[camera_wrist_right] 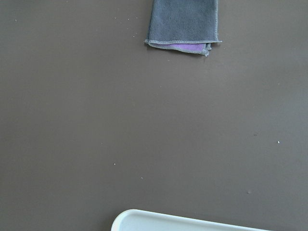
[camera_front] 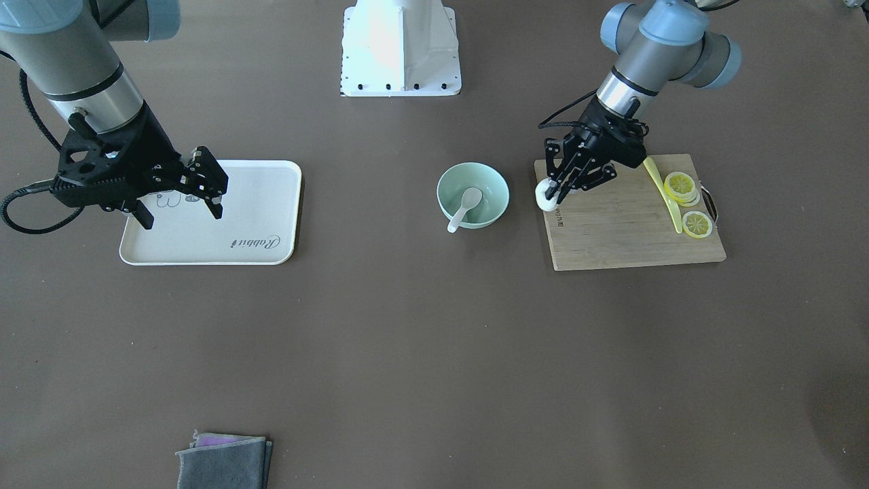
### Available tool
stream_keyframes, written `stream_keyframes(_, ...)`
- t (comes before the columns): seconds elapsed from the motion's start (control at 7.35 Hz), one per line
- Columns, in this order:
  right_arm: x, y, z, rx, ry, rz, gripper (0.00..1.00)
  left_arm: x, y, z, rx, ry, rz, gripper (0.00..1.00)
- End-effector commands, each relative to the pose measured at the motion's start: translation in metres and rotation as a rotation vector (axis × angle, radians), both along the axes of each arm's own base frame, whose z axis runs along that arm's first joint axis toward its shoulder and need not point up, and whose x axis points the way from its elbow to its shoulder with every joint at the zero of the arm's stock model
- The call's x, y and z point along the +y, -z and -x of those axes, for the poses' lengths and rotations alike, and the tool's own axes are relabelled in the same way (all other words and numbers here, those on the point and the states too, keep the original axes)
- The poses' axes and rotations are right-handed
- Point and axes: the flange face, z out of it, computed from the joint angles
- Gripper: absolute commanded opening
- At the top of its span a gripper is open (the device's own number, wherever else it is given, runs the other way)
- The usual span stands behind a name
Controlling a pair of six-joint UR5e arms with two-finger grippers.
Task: Put spoon and bun in bowl
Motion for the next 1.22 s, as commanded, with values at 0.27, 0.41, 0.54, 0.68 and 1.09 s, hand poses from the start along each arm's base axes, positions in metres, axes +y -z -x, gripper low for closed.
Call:
stream_keyframes(0.27, 0.0, -0.001, 0.0, 0.001, 0.0, 0.001, 1.0, 0.017, 0.05, -0.051, 0.079, 0.0, -0.02, 0.84)
stream_keyframes(0.41, 0.0, -0.002, 0.0, 0.003, 0.001, 0.002, 1.0, 0.016, 0.053, -0.058, 0.084, -0.005, -0.022, 0.98)
stream_keyframes(0.54, 0.0, -0.004, -0.001, 0.007, 0.005, 0.001, 1.0, 0.02, 0.058, -0.06, 0.092, -0.011, -0.026, 0.98)
stream_keyframes(0.68, -0.004, -0.01, -0.013, 0.009, -0.003, 0.008, 1.0, 0.022, 0.065, -0.055, 0.102, -0.02, -0.029, 0.98)
stream_keyframes(1.09, -0.02, -0.086, -0.117, 0.066, 0.095, -0.034, 1.0, -0.02, 0.031, 0.012, 0.029, -0.16, -0.009, 0.98)
